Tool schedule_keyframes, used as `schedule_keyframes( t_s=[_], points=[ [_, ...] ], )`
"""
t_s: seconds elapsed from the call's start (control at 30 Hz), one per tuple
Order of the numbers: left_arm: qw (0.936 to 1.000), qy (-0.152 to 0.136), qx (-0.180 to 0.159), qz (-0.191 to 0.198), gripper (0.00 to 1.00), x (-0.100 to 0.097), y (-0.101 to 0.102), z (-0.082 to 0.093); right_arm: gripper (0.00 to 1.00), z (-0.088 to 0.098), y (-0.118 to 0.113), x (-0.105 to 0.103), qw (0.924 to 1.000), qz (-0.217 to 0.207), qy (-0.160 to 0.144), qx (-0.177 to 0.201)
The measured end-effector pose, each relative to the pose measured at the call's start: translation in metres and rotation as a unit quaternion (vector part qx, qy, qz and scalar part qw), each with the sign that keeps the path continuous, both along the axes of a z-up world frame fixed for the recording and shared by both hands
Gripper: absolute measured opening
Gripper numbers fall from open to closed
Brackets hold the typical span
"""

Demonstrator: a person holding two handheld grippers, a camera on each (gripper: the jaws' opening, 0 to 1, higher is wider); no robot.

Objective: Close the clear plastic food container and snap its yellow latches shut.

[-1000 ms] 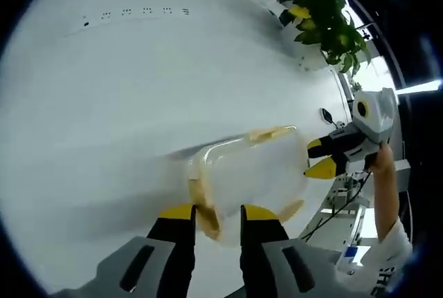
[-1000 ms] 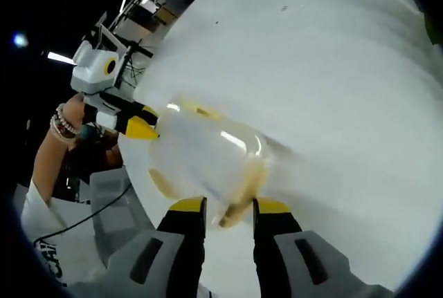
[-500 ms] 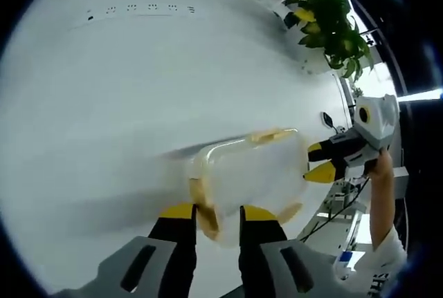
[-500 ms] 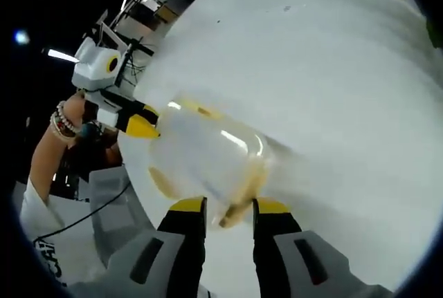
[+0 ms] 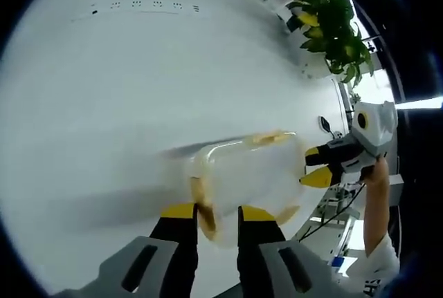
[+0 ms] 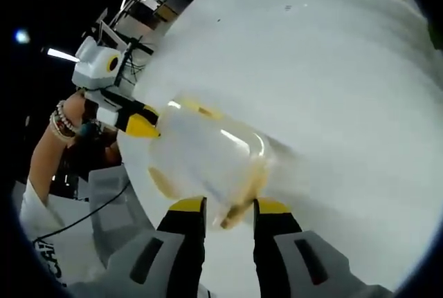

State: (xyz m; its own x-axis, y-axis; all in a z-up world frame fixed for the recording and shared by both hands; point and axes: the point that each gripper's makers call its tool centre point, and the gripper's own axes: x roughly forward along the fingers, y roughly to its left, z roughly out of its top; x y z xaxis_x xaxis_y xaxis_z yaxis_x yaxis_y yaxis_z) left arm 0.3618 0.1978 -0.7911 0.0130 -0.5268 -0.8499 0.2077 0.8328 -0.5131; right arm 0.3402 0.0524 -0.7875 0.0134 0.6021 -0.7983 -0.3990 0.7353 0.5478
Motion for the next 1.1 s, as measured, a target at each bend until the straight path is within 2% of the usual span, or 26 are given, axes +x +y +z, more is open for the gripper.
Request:
schedule_keyframes(
  t_s=[0.03,0.17,0.67,0.8,0.97,1.1],
  points=[
    [0.9999,-0.004,0.004,-0.011,0.13,-0.001,0.001,0.0,0.23,0.001,0.0,0.0,1.0,0.001,-0.001,0.001],
    [0.9999,-0.006,0.004,-0.016,0.13,-0.003,-0.006,0.0,0.23,0.002,-0.001,0.001,1.0,0.001,0.0,0.0],
    [0.9999,-0.01,0.004,-0.013,0.15,-0.004,-0.009,0.005,0.21,0.007,-0.002,0.003,0.9999,-0.011,-0.002,0.01],
    [0.9993,-0.031,-0.001,-0.02,0.16,-0.004,-0.007,0.007,0.22,0.008,-0.002,0.002,0.9999,-0.002,-0.014,0.008],
    [0.9987,-0.031,0.0,-0.041,0.17,-0.002,-0.004,0.007,0.22,0.008,-0.003,0.0,0.9995,-0.002,-0.027,0.014],
    [0.9978,-0.046,-0.005,-0.047,0.17,-0.002,-0.002,0.008,0.16,0.011,-0.007,0.001,0.9992,0.003,-0.039,0.008]
  ],
)
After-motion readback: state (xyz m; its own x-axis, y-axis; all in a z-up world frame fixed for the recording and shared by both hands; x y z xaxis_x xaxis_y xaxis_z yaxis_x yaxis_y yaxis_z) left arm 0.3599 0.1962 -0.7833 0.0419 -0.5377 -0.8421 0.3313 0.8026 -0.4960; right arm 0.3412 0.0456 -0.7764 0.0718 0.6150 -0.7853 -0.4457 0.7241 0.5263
